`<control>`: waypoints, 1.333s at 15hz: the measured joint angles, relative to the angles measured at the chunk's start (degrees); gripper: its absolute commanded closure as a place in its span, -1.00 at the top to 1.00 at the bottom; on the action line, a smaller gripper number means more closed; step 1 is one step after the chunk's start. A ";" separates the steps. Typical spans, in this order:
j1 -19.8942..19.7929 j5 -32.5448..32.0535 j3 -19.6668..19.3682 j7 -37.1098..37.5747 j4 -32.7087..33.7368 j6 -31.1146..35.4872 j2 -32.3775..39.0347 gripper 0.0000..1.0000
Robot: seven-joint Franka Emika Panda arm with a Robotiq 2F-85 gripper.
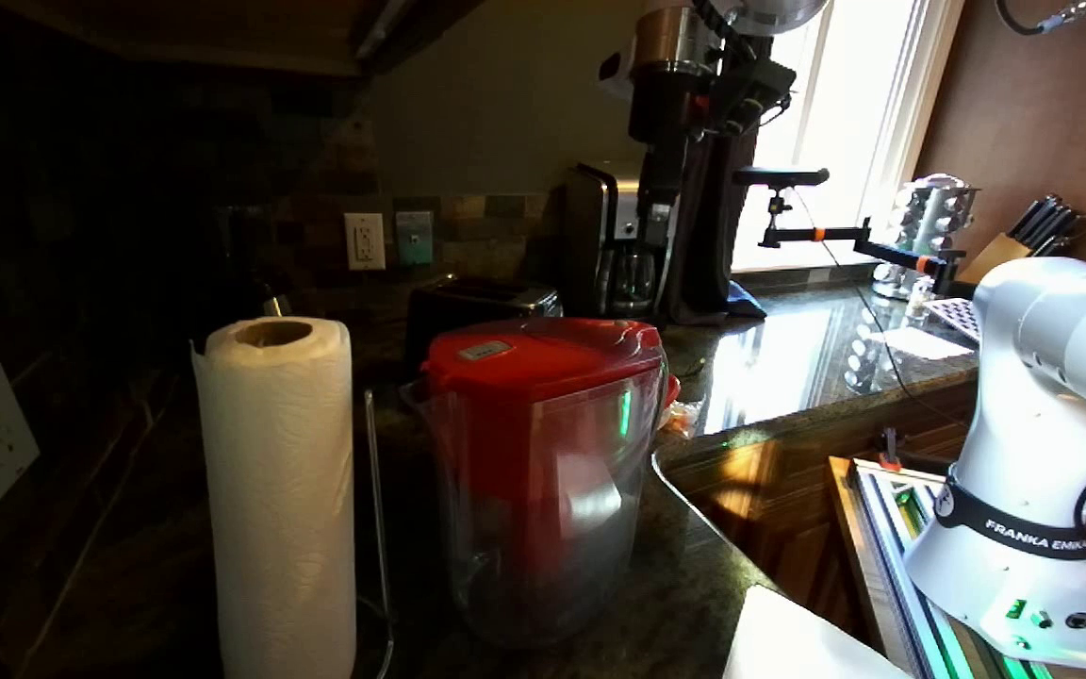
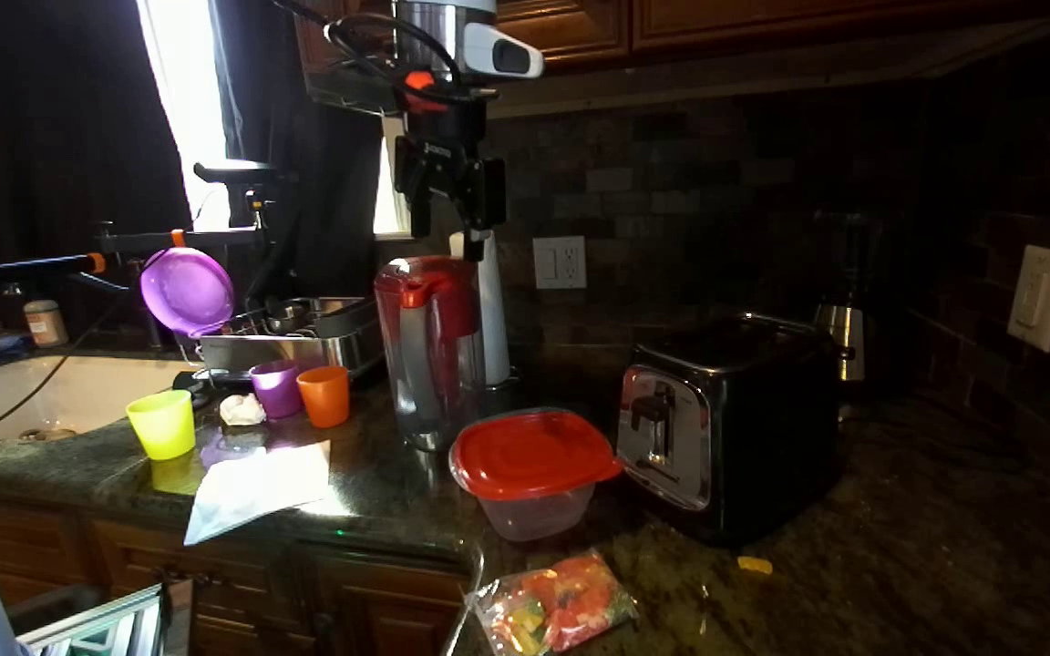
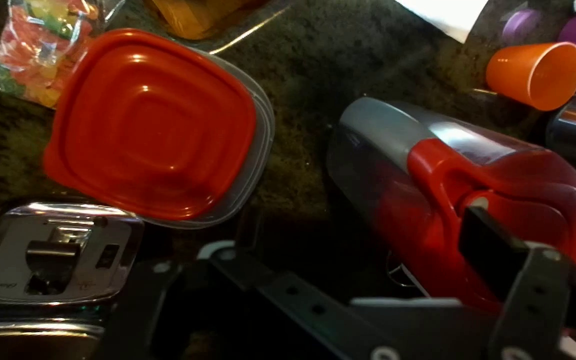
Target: Remove the red lid from the bowl
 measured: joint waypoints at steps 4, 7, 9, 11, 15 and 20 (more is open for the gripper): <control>-1.82 -3.33 -3.49 -9.95 -1.52 0.08 -0.06 1.00; -3.37 -5.36 -5.66 -14.13 -2.94 0.85 0.04 1.00; -4.55 -7.40 -6.49 -14.92 -4.23 2.27 0.40 1.00; -5.88 -9.38 -7.13 -14.94 -5.50 3.90 1.26 1.00; -7.86 -10.32 -8.65 -14.94 -7.01 7.18 3.70 1.00; -8.02 -10.31 -8.74 -14.94 -6.97 7.59 4.15 1.00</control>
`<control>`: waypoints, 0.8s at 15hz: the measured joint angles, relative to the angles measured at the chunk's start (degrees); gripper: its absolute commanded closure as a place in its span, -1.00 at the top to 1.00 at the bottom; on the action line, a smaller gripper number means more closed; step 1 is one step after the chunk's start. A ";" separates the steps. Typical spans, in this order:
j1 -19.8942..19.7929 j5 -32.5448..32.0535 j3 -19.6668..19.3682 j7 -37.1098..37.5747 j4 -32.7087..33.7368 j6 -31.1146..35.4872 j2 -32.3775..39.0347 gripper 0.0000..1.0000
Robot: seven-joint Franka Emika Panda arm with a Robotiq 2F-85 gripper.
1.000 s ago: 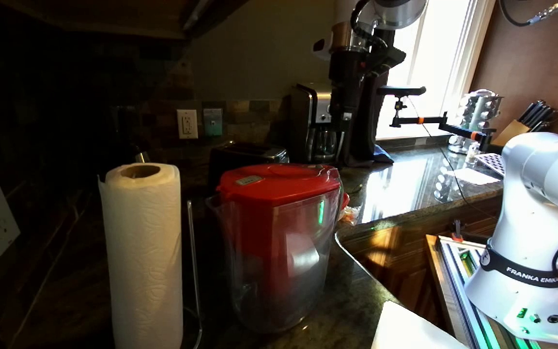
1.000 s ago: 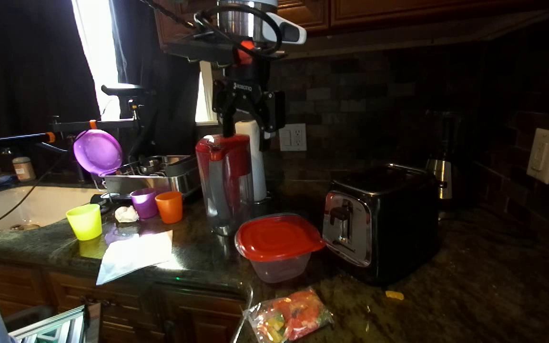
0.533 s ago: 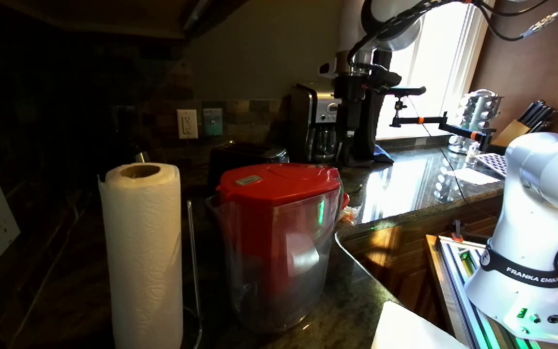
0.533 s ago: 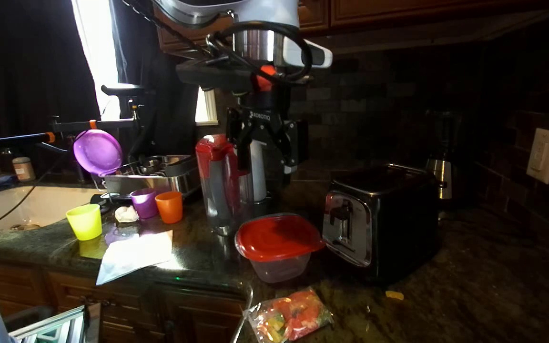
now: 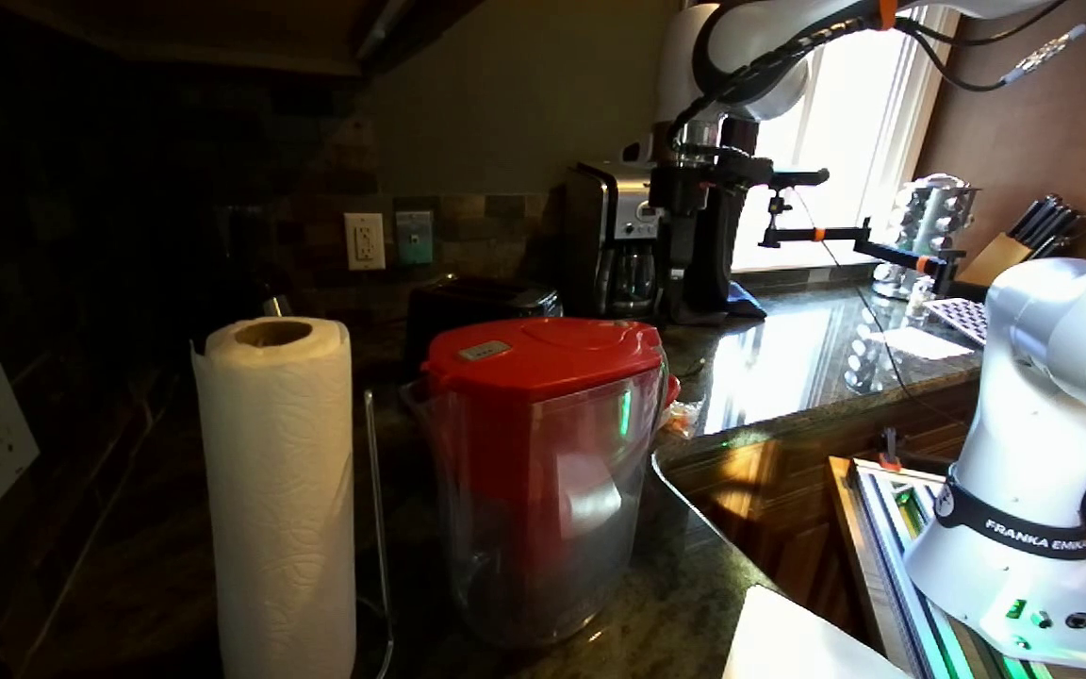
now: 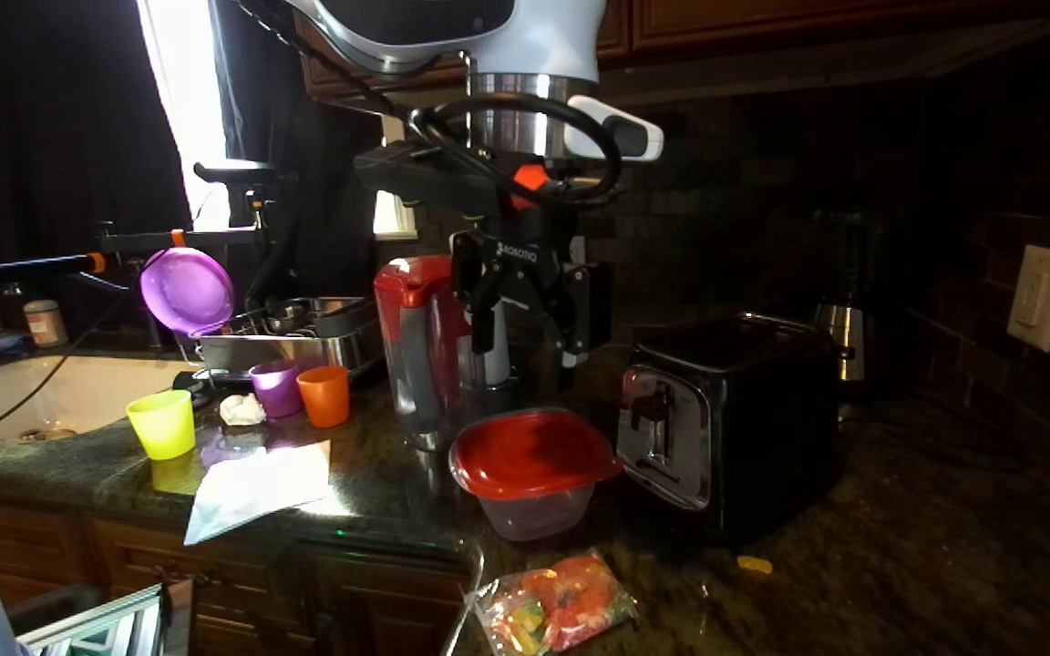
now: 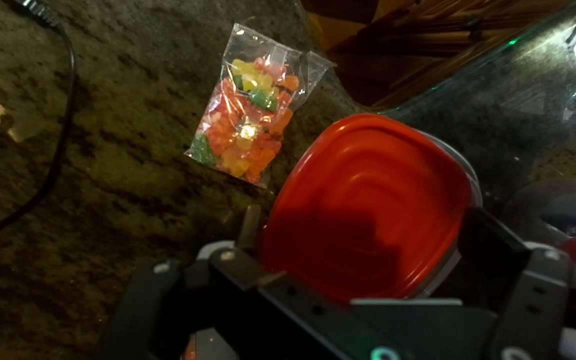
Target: Remove the red lid from the bowl
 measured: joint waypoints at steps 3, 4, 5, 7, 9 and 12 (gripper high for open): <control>0.01 0.84 -0.39 -1.01 0.03 0.07 0.58 1.00; 0.01 1.40 -0.83 -1.98 0.03 0.20 1.13 1.00; 0.01 2.11 -1.35 -3.24 0.03 0.25 1.79 1.00; 0.01 4.05 -2.54 -6.96 0.03 0.32 3.49 1.00; -0.01 6.07 -3.61 -10.94 0.05 0.62 5.35 1.00; -0.47 8.06 -4.06 -14.66 0.06 3.52 8.28 1.00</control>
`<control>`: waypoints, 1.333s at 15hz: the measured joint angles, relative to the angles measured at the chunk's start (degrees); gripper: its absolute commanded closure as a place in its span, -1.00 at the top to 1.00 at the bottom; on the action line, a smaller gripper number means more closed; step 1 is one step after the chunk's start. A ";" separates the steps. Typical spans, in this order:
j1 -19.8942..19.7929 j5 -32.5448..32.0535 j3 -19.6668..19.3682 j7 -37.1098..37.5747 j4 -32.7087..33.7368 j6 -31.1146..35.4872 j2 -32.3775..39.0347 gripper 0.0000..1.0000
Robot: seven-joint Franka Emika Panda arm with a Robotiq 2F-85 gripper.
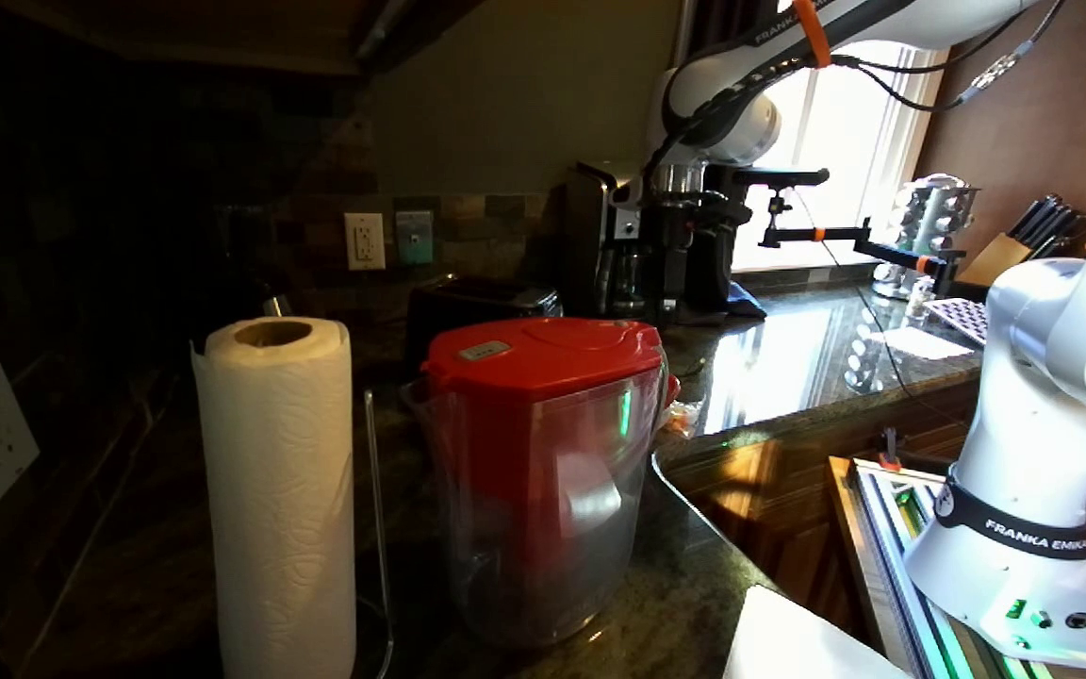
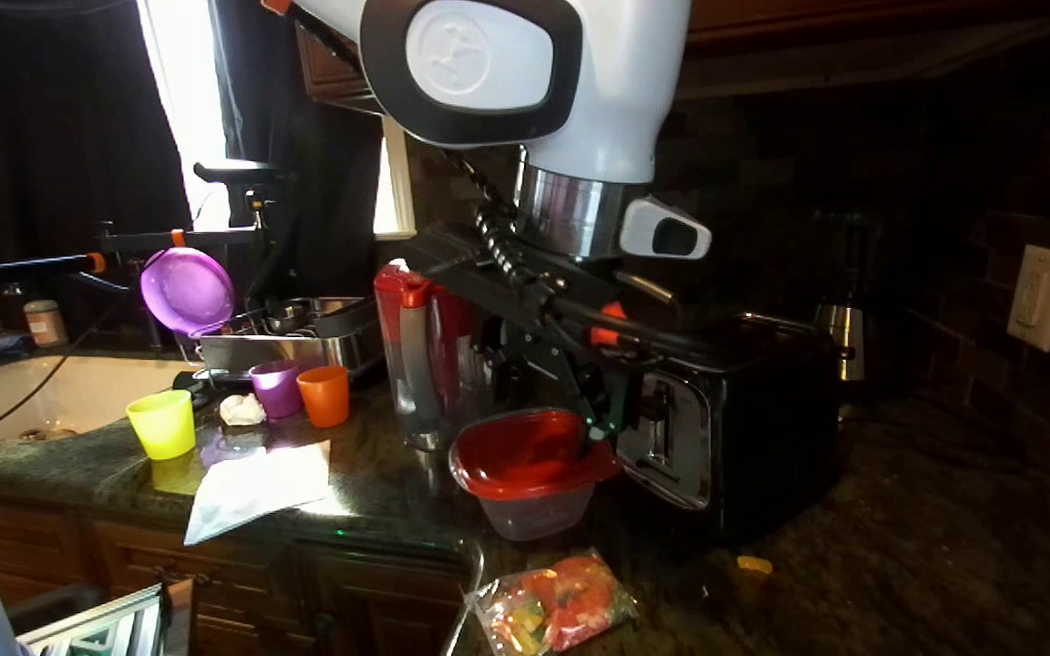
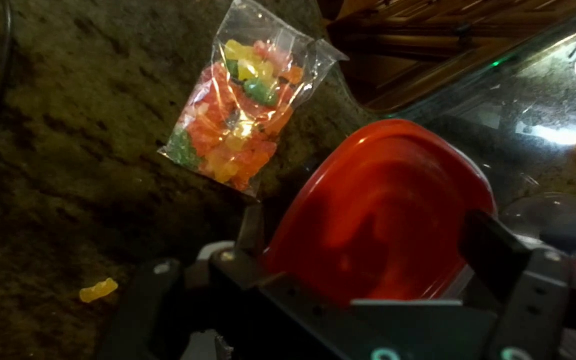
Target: Remove the red lid from the bowl
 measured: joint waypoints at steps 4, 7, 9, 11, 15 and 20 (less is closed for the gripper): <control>-0.17 2.97 0.06 -3.52 0.08 4.55 3.88 1.00; -0.24 5.08 0.23 -5.49 0.46 6.09 6.15 1.00; -0.37 6.84 0.26 -6.93 0.76 6.51 7.31 1.00; -0.70 8.98 0.29 -8.43 1.38 6.51 8.35 1.00; -1.65 12.62 0.52 -10.32 2.77 6.51 10.34 1.00; -2.73 14.66 1.25 -10.65 4.37 6.51 12.67 0.94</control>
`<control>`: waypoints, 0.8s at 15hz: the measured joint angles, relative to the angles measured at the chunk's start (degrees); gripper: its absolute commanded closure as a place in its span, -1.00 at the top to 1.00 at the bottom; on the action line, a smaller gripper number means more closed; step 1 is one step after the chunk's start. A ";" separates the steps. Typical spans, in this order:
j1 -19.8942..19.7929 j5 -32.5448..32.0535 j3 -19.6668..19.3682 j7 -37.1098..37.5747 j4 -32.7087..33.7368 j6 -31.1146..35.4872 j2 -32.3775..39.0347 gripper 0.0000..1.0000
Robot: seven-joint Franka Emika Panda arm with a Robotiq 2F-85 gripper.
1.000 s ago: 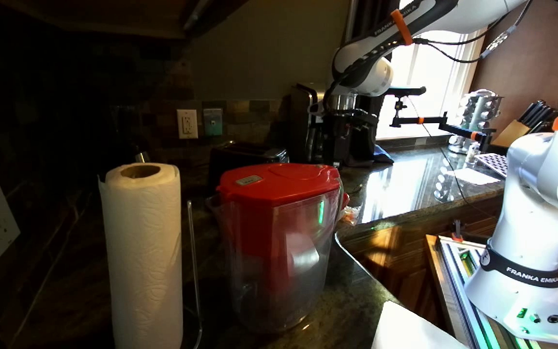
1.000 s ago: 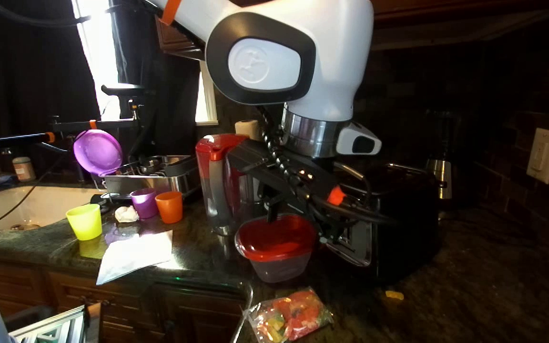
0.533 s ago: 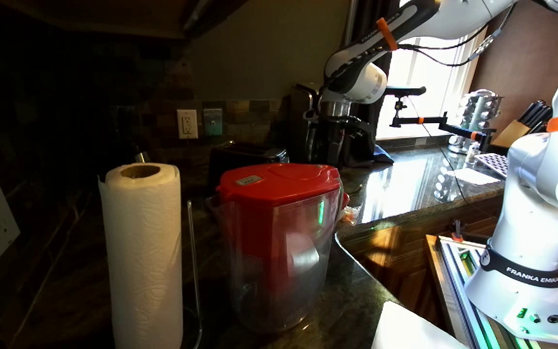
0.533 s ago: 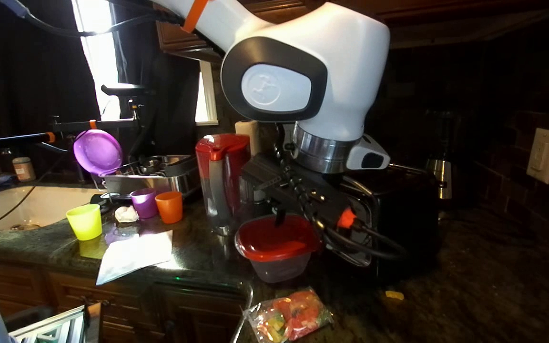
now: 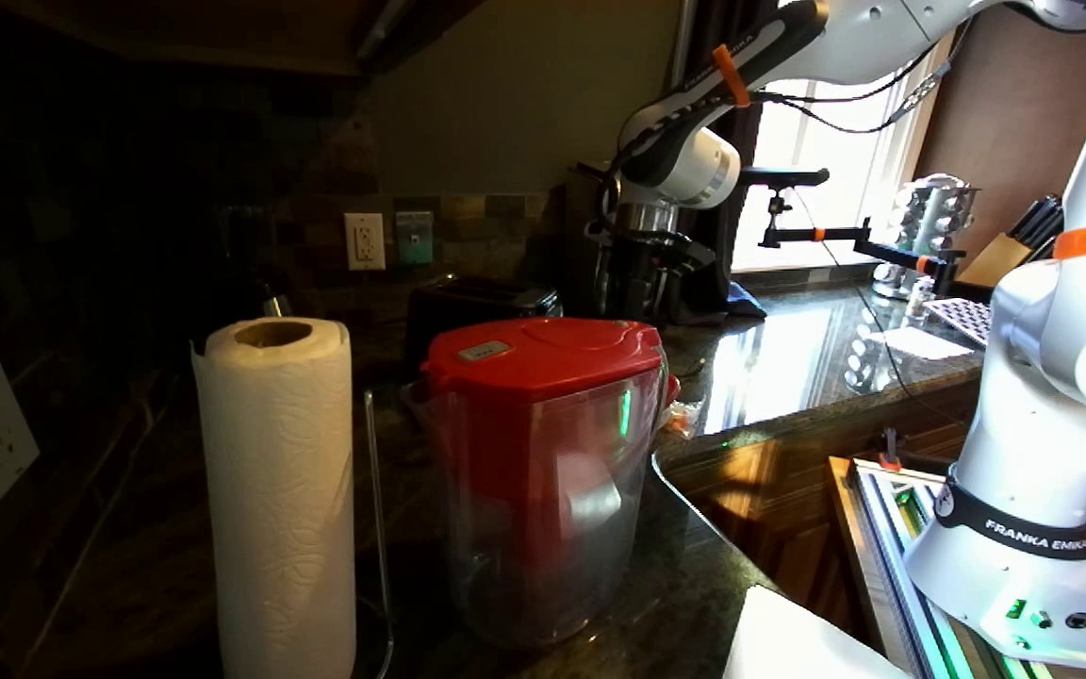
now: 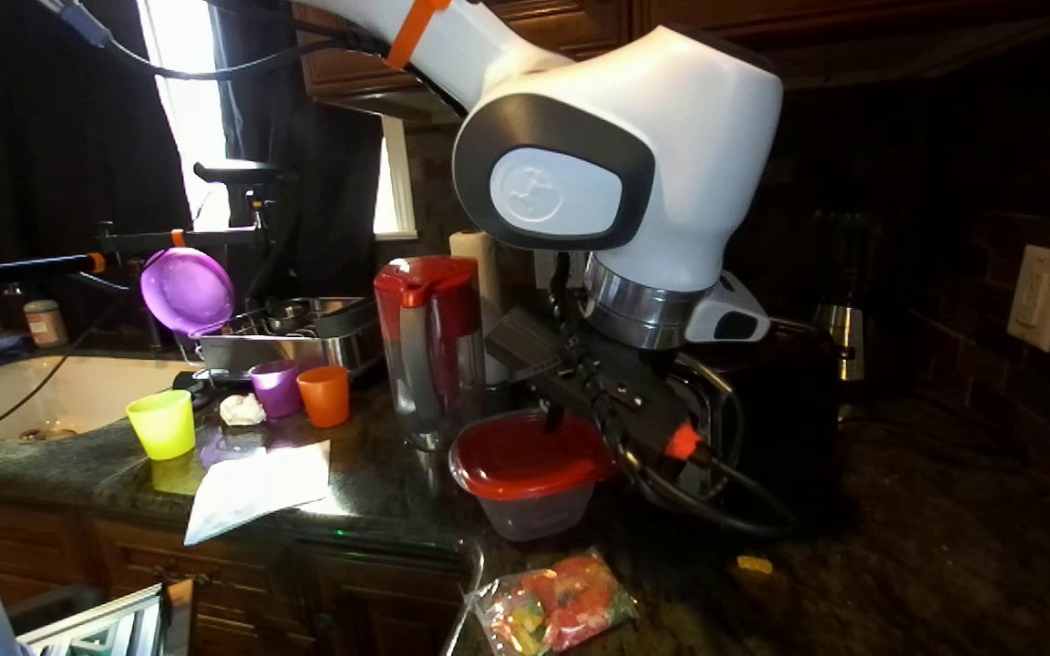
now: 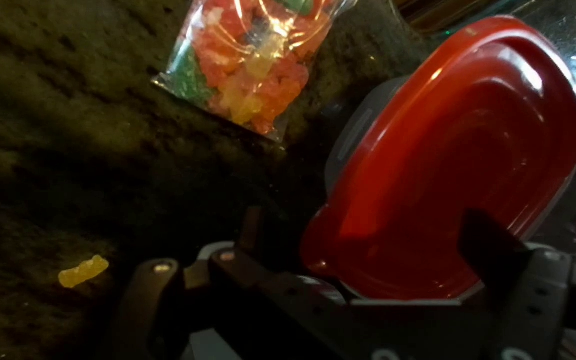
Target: Remove the red lid from the bowl
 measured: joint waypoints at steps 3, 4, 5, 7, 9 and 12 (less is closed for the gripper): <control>-0.54 0.49 0.78 0.00 0.76 0.00 1.24 0.54; -0.66 0.53 1.02 0.00 0.96 0.00 1.61 0.34; -0.78 0.54 1.23 0.00 1.19 0.00 1.95 0.06; -0.96 0.56 1.57 0.00 1.63 0.00 2.58 -0.25; -1.23 0.56 1.94 0.00 2.05 0.00 3.17 -0.57; -1.74 0.56 2.46 0.00 2.38 0.00 3.59 -0.98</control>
